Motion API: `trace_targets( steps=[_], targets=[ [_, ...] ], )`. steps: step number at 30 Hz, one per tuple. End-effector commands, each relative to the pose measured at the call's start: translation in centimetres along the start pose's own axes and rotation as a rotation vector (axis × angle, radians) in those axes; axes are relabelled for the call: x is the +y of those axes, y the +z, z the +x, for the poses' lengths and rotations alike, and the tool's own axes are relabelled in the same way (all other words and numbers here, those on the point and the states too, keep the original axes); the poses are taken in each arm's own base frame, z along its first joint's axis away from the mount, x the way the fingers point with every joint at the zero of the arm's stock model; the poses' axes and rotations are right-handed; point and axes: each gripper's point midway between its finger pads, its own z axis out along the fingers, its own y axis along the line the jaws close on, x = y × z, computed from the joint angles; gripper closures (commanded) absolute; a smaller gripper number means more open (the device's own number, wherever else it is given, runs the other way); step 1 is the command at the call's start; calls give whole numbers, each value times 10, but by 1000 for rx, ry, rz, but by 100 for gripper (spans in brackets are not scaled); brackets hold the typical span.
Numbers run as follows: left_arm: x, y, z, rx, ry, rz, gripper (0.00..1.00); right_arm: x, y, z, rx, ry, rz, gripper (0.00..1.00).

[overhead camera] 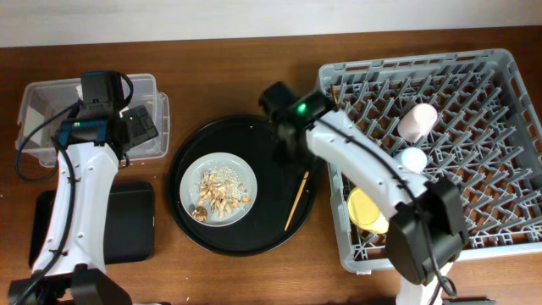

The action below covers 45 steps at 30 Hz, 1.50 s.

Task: Sort waste into correct bins and load items into the dishwasher rack
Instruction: 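Grasp the remaining chopstick and lay it in the rack beside the first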

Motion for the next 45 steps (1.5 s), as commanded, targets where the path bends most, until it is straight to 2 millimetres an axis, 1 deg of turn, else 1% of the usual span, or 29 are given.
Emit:
trace_targets(
  steps=[1,2,3,4,7,10,11,14,17,20,22,24,25,26,28,29,30,31,32,33,34,35,37,40,41,42,43,44,45],
  targets=[
    [1,-4,-3,-13,-12,-2,1,-2,43,19,4,129,23,53],
    [1,-4,-3,-13,-12,-2,1,-6,61,26,13,148,24,53],
    [1,-4,-3,-13,-12,-2,1,-9,70,28,11,150,24,54],
    [1,-4,-3,-13,-12,-2,1,-9,74,29,11,150,23,58],
    [1,-4,-3,-13,-12,-2,1,-9,76,30,14,149,26,60],
    [1,-4,-3,-13,-12,-2,1,-12,94,33,16,148,30,61],
    [1,-4,-3,-13,-12,-2,1,-11,94,33,14,148,26,64],
    [1,-4,-3,-13,-12,-2,1,-11,94,33,14,148,26,78],
    [1,-4,-3,-13,-12,-2,1,-11,96,31,7,148,29,79],
    [1,-4,-3,-13,-12,-2,1,-12,105,34,20,146,46,79],
    [1,-4,-3,-13,-12,-2,1,-13,110,35,25,145,53,87],
    [1,-4,-3,-13,-12,-2,1,-10,106,33,24,140,33,95],
    [1,-4,-3,-13,-12,-2,1,-9,99,31,15,140,19,96],
    [1,-4,-3,-13,-12,-2,1,-2,79,23,-9,98,-11,96],
    [1,-4,-3,-13,-12,-2,1,19,28,2,-98,-93,-101,96],
    [1,-4,-3,-13,-12,-2,1,28,-6,-11,-172,-227,-139,96],
    [1,-4,-3,-13,-12,-2,1,24,-51,-34,-300,-300,-126,96],
    [1,-4,-3,-13,-12,-2,1,11,-77,-52,-375,-266,-91,95],
    [1,-4,-3,-13,-12,-2,1,-13,-106,-77,-460,-214,-47,95],
    [1,-4,-3,-13,-12,-2,1,-31,-124,-98,-510,-246,-28,96],
    [1,-4,-3,-13,-12,-2,1,-45,-127,-112,-532,-280,-1,96],
    [1,-4,-3,-13,-12,-2,1,-64,-125,-126,-531,-275,30,96],
    [1,-4,-3,-13,-12,-2,1,-91,-114,-143,-498,-278,47,96],
    [1,-4,-3,-13,-12,-2,1,-83,-84,-148,-398,-344,-100,95],
    [1,-4,-3,-13,-12,-2,1,-78,-68,-147,-352,-349,-130,95],
    [1,-4,-3,-13,-12,-2,1,-73,-51,-145,-308,-355,-139,87],
    [1,-4,-3,-13,-12,-2,1,-73,-43,-144,-287,-352,-133,69],
    [1,-4,-3,-13,-12,-2,1,-74,-34,-142,-259,-345,-127,65],
    [1,-4,-3,-13,-12,-2,1,-76,-33,-139,-244,-341,-123,62]
  ],
)
